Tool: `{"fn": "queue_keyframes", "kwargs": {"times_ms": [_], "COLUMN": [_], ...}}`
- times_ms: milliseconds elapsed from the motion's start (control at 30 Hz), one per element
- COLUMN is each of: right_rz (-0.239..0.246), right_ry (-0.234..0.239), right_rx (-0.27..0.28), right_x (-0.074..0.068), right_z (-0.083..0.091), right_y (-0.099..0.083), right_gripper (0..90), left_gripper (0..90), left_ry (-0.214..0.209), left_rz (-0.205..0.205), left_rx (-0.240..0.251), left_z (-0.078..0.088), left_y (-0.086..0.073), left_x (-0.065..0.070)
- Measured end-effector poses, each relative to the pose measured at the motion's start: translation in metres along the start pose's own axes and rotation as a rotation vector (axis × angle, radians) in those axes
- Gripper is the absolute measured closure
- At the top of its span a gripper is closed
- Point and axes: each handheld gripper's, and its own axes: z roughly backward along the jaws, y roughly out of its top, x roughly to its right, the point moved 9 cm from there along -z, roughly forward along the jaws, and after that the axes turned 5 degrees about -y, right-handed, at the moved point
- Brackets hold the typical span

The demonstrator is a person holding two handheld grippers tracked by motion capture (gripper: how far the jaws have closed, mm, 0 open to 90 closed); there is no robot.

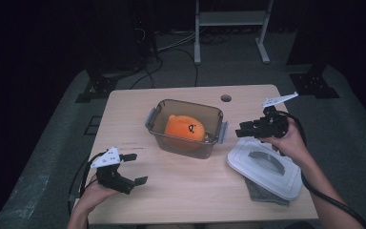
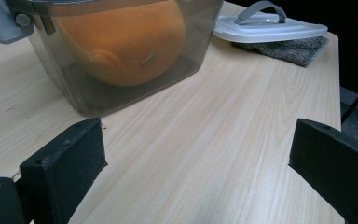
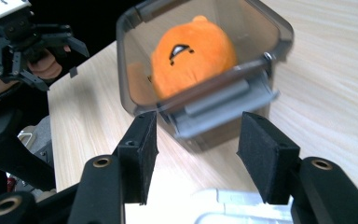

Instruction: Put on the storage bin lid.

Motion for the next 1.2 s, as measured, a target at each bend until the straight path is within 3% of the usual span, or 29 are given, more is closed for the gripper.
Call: {"fn": "queue_keyframes", "kwargs": {"times_ms": [433, 1200], "right_rz": [-0.053, -0.136], "right_ry": [-0.035, -0.077], "right_rx": [-0.006, 0.006], "right_x": [0.016, 0.04], "right_z": [0.004, 0.02], "right_y": [-0.028, -0.072], "right_gripper": [40.5, 40.1], "left_gripper": [2.8, 2.9], "left_ry": [0.002, -0.003], "left_rz": [-0.002, -0.001], "left_rx": [0.001, -0.004], "left_z": [0.001, -0.001], "left_y": [0.0, 0.0], "left_x": [0.0, 0.002]}}
